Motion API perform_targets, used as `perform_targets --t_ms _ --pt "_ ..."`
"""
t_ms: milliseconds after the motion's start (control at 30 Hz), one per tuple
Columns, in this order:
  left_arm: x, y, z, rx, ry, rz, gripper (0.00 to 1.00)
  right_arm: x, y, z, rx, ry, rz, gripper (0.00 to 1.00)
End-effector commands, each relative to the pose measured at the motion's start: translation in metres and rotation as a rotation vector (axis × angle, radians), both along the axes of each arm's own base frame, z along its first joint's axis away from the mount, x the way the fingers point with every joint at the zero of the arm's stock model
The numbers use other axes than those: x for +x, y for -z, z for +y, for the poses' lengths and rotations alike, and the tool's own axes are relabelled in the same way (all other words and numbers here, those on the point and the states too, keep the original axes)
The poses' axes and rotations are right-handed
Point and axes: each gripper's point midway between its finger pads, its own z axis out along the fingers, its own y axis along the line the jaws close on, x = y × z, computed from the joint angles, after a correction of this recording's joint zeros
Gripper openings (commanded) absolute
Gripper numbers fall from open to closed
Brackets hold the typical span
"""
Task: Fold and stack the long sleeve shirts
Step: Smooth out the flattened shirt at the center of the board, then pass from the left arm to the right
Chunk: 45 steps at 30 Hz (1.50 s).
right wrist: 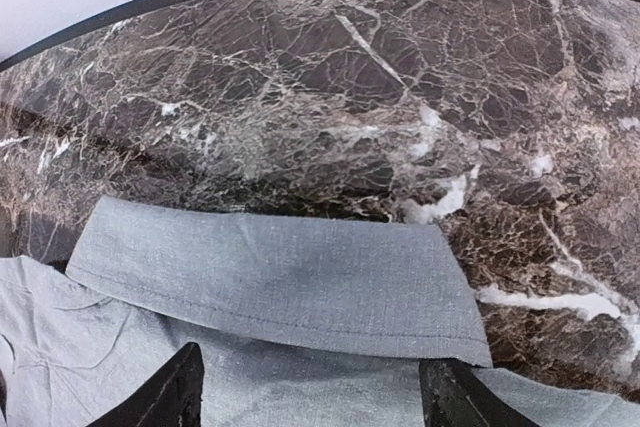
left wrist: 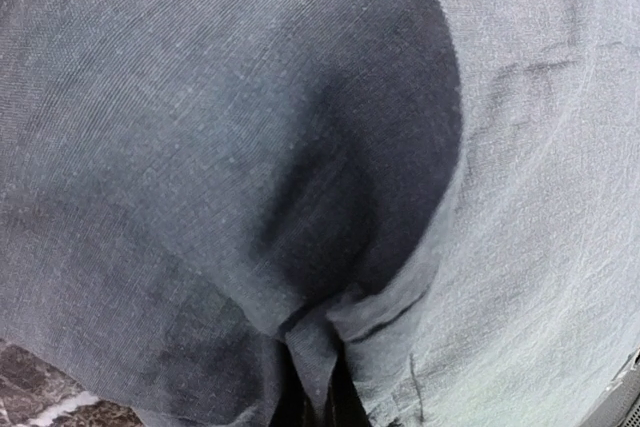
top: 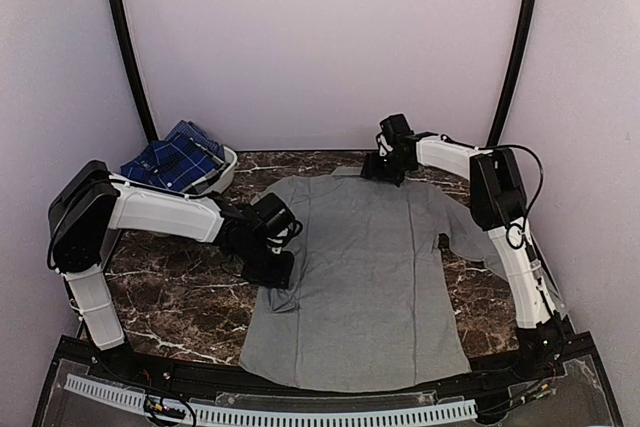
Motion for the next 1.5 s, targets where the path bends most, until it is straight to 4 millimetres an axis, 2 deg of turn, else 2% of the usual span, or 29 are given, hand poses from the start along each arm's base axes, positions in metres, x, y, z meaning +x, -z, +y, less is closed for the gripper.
perform_targets --t_ms 0,133,167,200,233,367,500,567,667,700,733,767,900,1033,1167,1333,1467 --pt "0.009 -0.023 0.015 0.057 -0.009 -0.040 0.00 0.009 -0.031 0.008 0.068 -0.035 -0.054 0.75" --pt "0.033 -0.059 0.022 0.055 -0.047 -0.118 0.00 0.004 -0.054 0.008 0.077 -0.054 -0.081 0.79" --pt "0.042 -0.075 0.021 0.041 -0.055 -0.159 0.00 0.001 -0.067 0.009 0.086 -0.059 -0.098 0.79" --pt "0.048 -0.082 0.024 0.044 -0.059 -0.176 0.00 -0.002 -0.074 0.008 0.092 -0.063 -0.107 0.79" --pt "0.055 -0.097 0.021 0.023 -0.059 -0.210 0.00 -0.005 -0.081 0.009 0.099 -0.068 -0.116 0.79" --pt "0.069 -0.132 0.013 -0.007 -0.019 -0.281 0.00 -0.027 -0.103 0.011 0.100 -0.086 -0.136 0.79" --pt "0.072 -0.152 -0.003 -0.072 0.029 -0.303 0.00 -0.064 -0.120 0.022 0.126 -0.132 -0.148 0.78" --pt "0.073 -0.160 -0.014 -0.125 0.055 -0.307 0.00 -0.089 -0.120 0.025 0.137 -0.157 -0.142 0.78" --pt "0.075 -0.170 -0.039 -0.226 0.104 -0.310 0.00 -0.119 -0.132 0.025 0.154 -0.175 -0.167 0.77" --pt "0.072 -0.178 -0.049 -0.264 0.133 -0.311 0.00 -0.128 -0.133 0.022 0.157 -0.173 -0.165 0.77" --pt "0.072 -0.175 -0.057 -0.272 0.148 -0.302 0.00 -0.138 -0.133 0.019 0.163 -0.173 -0.159 0.77" --pt "0.071 -0.181 -0.066 -0.294 0.171 -0.306 0.00 -0.147 -0.135 0.017 0.176 -0.178 -0.158 0.77" --pt "0.067 -0.170 -0.088 -0.331 0.214 -0.266 0.00 -0.190 -0.127 0.018 0.190 -0.213 -0.138 0.76" --pt "0.066 -0.144 -0.103 -0.364 0.215 -0.198 0.00 -0.229 -0.115 0.017 0.196 -0.234 -0.114 0.75" --pt "0.067 -0.121 -0.123 -0.402 0.210 -0.149 0.00 -0.258 -0.100 0.015 0.204 -0.237 -0.079 0.75" --pt "0.069 -0.088 -0.132 -0.396 0.180 -0.077 0.00 -0.292 -0.092 0.030 0.236 -0.265 -0.059 0.75" --pt "0.067 -0.076 -0.137 -0.409 0.164 -0.033 0.00 -0.313 -0.092 0.046 0.238 -0.289 -0.067 0.80"
